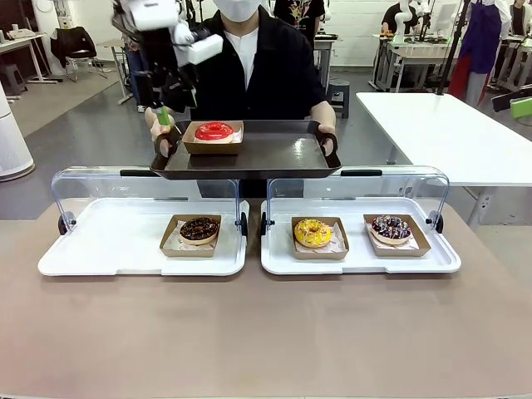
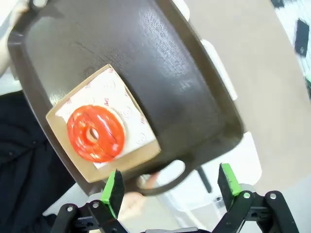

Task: Provide the desired donut to the person.
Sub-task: Place the picked Paper togo box onto the Handle tray extended by the person.

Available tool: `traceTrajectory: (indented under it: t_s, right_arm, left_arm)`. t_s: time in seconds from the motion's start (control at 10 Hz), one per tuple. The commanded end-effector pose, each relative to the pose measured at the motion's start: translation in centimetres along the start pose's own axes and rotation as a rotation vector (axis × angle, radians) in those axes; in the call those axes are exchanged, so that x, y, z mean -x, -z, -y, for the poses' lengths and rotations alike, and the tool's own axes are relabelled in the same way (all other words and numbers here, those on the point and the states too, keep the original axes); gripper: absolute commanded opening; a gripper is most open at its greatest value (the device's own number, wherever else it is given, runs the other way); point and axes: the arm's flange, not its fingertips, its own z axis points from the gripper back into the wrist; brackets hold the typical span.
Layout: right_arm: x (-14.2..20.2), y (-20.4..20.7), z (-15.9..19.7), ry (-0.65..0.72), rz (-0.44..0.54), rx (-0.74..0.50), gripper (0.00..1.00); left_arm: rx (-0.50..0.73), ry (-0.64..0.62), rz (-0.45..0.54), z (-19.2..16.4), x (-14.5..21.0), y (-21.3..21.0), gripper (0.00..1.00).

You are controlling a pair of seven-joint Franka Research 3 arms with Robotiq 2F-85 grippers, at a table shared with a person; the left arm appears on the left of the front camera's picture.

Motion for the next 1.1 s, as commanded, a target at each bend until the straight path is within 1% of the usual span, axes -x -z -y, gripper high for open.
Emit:
traceTrajectory:
  t_s: [0.0, 0.1, 0.2, 0.4, 0.5, 0.7, 0.8, 1.0]
  right_arm:
    - [-0.1, 0.0, 0.0, -0.008, 0.011, -0.007, 1.00]
    - [-0.1, 0.0, 0.0, -0.008, 0.011, -0.007, 1.00]
    - [-0.1, 0.0, 0.0, -0.008, 0.011, -0.007, 1.00]
    - [-0.1, 0.0, 0.0, -0.008, 0.011, -0.007, 1.00]
    - [-0.1, 0.0, 0.0, -0.008, 0.011, -0.007, 1.00]
    - [-0.1, 0.0, 0.0, -0.008, 0.011, -0.007, 1.00]
    - [-0.1, 0.0, 0.0, -0.008, 0.011, -0.007, 1.00]
    - [-0.1, 0.0, 0.0, -0.008, 0.011, -0.007, 1.00]
  left_arm:
    - [-0.074, -0.071, 0.143, 7.0, 3.4, -1.7, 1.00]
    - [-0.107, -0.097, 0.193, 9.1, 5.8, -2.4, 1.00]
    - [-0.156, -0.114, 0.281, 10.9, 8.4, -3.0, 1.00]
    - [-0.219, -0.141, 0.518, 14.6, 13.1, -4.5, 1.00]
    - [-0.231, -0.172, 0.610, 16.0, 15.1, -4.6, 1.00]
    - [-0.216, -0.234, 0.718, 16.7, 19.6, -3.5, 1.00]
    - [-0.211, -0.272, 0.744, 16.7, 21.4, -2.6, 1.00]
    - [-0.200, -0.350, 0.828, 17.3, 25.0, -1.1, 1.00]
